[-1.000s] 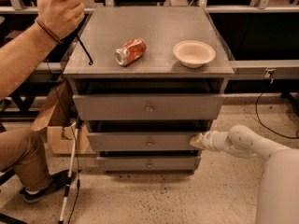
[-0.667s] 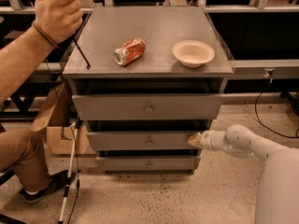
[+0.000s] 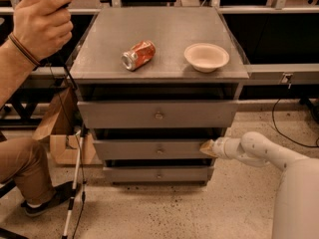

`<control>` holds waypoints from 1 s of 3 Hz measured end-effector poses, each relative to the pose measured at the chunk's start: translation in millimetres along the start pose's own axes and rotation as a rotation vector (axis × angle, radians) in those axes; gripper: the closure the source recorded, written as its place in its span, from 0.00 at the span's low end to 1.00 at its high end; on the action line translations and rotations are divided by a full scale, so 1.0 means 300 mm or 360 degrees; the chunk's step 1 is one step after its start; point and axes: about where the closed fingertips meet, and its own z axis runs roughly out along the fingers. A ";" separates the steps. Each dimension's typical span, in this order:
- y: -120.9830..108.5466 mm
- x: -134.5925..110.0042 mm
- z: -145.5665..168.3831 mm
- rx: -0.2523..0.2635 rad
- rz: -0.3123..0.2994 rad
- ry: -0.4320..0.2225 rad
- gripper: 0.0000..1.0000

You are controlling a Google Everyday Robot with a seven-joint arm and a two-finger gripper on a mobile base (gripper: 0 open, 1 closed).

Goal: Close middle drawer

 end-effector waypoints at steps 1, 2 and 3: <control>-0.001 0.005 -0.007 -0.0001 -0.0001 -0.0002 1.00; -0.001 0.000 -0.014 -0.0003 -0.0003 -0.0006 0.81; -0.003 -0.004 -0.020 -0.0005 -0.0005 -0.0006 0.59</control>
Offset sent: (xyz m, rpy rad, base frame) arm 0.0899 -0.0530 0.0539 -0.0042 -0.0816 -0.0187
